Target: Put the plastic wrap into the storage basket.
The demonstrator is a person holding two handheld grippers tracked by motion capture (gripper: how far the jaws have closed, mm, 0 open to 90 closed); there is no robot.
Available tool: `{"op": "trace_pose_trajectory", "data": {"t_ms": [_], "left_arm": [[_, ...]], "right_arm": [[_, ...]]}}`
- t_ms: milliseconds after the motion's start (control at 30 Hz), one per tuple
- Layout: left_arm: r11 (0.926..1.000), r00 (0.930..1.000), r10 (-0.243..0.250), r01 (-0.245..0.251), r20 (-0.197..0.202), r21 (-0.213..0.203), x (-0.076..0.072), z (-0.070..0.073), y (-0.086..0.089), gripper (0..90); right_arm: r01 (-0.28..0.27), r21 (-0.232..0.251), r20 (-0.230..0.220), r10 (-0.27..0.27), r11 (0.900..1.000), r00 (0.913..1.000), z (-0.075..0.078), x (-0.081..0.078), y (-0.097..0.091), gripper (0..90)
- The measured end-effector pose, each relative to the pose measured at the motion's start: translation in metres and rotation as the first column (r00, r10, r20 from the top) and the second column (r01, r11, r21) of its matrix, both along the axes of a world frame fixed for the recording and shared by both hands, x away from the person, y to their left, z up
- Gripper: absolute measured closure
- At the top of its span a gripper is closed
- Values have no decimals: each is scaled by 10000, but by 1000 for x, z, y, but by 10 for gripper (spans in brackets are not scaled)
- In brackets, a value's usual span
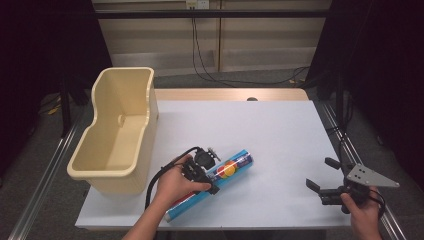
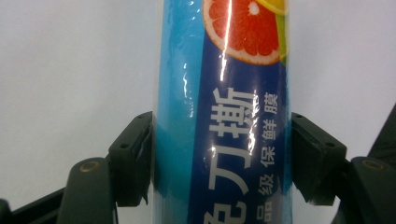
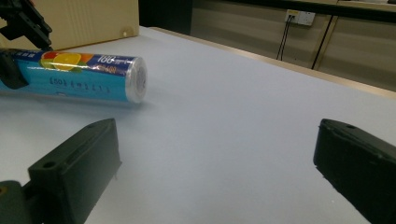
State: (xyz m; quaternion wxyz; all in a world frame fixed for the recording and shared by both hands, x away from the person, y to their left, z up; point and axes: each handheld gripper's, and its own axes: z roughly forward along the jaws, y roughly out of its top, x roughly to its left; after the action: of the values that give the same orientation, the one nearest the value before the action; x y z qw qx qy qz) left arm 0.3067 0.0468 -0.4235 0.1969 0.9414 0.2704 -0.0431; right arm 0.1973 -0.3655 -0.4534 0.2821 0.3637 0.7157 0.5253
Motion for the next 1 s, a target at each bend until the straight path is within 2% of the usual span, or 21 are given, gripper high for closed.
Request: {"op": "trace_pose_trajectory", "data": {"t_ms": [133,233,433,467,500,533,633,667,933,1000], "left_arm": [[9998,9998,184,-183,11,-52,1,9,2,321],[9987,9987,507,-506,34,-65,4,22,6,321],[9950,9951,991,-990,71,-98,7,39,13,321],[9930,9931,1173,-1171,86,-155,7,45,16,321],[9930,9931,1173,-1171,86,-155,7,45,16,321],[9910,9911,1323,-1320,123,-219,8,52,19,321],[9878,9882,1527,-1522,133,-335,10,58,24,321],[9857,9863,1642,-1636,140,-394,10,64,29,321],[9792,9795,2006,-1999,183,-354,11,83,45,321],[9734,9739,2266,-2260,127,-378,13,90,51,321]], "right_arm": [[-5,-7,-11,5,10000,10000,0,0,1,0],[-17,5,12,17,10000,10000,0,0,1,0],[-41,26,17,41,10000,10000,0,0,1,0],[-65,49,24,65,10000,10000,0,0,1,0],[-65,49,24,65,10000,10000,0,0,1,0],[-105,84,59,104,9999,9999,0,1,2,0],[-126,134,52,125,9998,9999,0,0,3,0],[-138,131,50,137,9998,9999,0,0,4,0],[-238,157,82,237,9996,9997,-1,1,7,0],[-291,128,78,290,9995,9995,-1,2,8,0]]}}
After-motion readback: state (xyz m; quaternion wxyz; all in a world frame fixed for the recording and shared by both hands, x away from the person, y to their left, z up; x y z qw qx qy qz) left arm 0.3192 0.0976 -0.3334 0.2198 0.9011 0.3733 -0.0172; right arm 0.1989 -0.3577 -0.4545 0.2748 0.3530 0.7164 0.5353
